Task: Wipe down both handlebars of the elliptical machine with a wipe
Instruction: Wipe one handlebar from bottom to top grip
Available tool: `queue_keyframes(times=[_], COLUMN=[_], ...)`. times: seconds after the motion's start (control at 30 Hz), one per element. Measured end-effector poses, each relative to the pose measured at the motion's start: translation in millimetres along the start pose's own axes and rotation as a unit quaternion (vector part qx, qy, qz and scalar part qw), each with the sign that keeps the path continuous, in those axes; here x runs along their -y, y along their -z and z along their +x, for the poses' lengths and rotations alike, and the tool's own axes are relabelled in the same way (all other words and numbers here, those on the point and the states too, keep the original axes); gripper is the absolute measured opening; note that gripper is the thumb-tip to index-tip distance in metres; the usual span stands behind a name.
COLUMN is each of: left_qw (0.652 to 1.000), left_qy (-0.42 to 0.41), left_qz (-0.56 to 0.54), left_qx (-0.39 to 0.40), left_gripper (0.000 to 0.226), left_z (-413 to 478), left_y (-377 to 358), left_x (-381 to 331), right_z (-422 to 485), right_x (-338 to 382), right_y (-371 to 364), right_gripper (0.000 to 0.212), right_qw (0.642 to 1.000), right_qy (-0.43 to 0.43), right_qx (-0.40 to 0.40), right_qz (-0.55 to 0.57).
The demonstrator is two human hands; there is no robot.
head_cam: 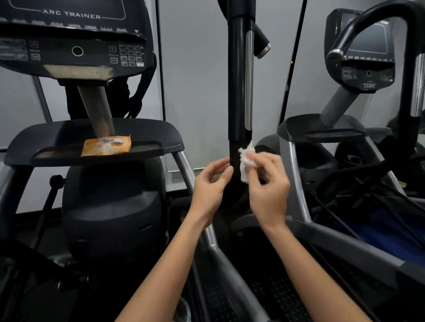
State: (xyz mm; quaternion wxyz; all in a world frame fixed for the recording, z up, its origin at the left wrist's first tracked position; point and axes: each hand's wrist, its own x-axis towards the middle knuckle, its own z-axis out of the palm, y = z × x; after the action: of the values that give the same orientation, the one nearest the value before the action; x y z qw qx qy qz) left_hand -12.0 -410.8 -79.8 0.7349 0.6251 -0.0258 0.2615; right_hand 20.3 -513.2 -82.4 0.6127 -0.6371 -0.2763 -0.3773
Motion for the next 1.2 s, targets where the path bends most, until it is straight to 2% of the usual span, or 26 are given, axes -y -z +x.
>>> queue_keyframes(times=[0.03,0.1,0.27,0.43,0.6,0.8,0.87,0.97,1.03,1.1,1.2], left_qw=[1.0,1.0,1.0,1.0,0.999,1.0,1.0,1.0,1.0,1.0,1.0], left_qy=[0.004,0.005,-0.002,0.006,0.018,0.016,0.009,-0.003,-0.006,-0.004,-0.003], left_qz=[-0.005,-0.009,-0.011,0.002,0.006,0.003,0.001,0.004,0.01,0.011,0.007], left_qx=[0.003,0.009,0.014,0.024,0.028,0.021,0.015,0.003,0.001,0.001,0.002], left_gripper=[0.019,0.019,0.022,0.021,0.02,0.019,0.018,0.018,0.018,0.019,0.018], left_z=[0,1,-1,0,1,2,1,-1,-2,-3,-2], left_y=[0,1,2,5,7,6,4,2,2,2,3], left_x=[0,2,3,2,2,4,4,2,0,0,-1], right_z=[-12,-35,-31,9,-38,-19,1,17,11,-9,-31], right_x=[-5,-17,-14,1,-24,-10,-2,-5,-12,-19,-15], right_y=[1,4,-2,-12,-1,-7,-7,-5,-2,2,5], right_gripper=[0.022,0.025,0.016,0.02,0.016,0.013,0.017,0.023,0.026,0.025,0.023], right_qw=[0.998,0.995,0.992,0.99,0.99,0.996,0.998,0.972,0.956,0.944,0.941], right_qy=[0.043,0.076,0.095,0.113,0.11,0.046,-0.04,-0.215,-0.269,-0.308,-0.328], right_qx=[-0.007,-0.014,-0.04,-0.051,-0.036,-0.059,-0.051,0.014,0.064,0.077,0.033], right_qz=[-0.036,-0.068,-0.071,-0.071,-0.081,-0.046,0.012,0.092,0.095,0.085,0.075])
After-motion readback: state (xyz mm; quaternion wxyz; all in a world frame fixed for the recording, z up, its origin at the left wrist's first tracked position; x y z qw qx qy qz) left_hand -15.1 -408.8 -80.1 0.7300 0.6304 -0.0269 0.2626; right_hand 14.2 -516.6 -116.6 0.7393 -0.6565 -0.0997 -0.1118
